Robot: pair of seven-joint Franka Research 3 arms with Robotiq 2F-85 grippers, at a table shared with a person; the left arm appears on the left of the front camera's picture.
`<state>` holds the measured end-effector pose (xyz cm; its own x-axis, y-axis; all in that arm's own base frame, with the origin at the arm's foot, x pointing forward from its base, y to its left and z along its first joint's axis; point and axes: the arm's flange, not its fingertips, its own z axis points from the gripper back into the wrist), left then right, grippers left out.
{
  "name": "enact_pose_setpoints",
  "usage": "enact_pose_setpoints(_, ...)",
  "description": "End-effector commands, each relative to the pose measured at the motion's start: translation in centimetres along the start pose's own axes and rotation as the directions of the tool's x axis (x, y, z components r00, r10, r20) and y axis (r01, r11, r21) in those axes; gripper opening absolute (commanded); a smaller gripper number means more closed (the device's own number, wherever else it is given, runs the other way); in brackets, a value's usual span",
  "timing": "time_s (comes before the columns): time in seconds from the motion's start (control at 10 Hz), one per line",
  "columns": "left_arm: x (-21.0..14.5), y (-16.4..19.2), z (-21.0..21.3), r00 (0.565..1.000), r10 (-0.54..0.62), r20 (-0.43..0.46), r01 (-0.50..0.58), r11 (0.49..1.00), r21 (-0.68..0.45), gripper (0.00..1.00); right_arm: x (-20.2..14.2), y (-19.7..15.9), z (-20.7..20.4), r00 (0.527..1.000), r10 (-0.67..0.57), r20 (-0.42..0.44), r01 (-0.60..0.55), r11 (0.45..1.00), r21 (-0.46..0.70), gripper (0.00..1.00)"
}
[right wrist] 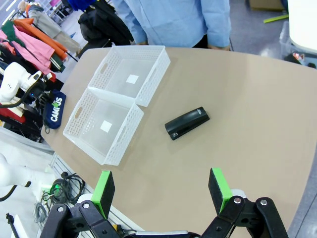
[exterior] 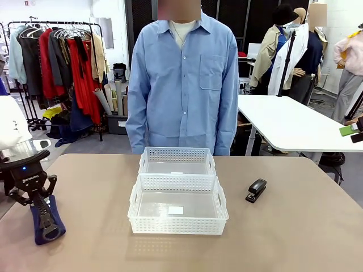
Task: Distribute items into two baskets.
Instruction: Pick up the Pencil pouch that the person points to.
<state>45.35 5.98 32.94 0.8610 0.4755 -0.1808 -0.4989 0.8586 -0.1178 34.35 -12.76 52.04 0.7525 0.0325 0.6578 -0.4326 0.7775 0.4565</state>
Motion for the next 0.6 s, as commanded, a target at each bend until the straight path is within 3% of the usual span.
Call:
enact_pose_setpoints(0.0, 0.01, 0.0, 0.0, 1.0, 0.011, 0.001, -0.011, 1.0, 0.0, 0.0, 0.23, -0.05, -0.05, 1.0, 0.005, 0.024, -0.006, 1.0, 0.022, 1.0)
enact_pose_setpoints(0.5, 0.01, 0.0, 0.0, 1.0, 0.011, 0.001, -0.011, 1.0, 0.0, 0.0, 0.23, -0.05, -0.05, 1.0, 0.005, 0.024, -0.006, 1.0, 0.022, 1.0)
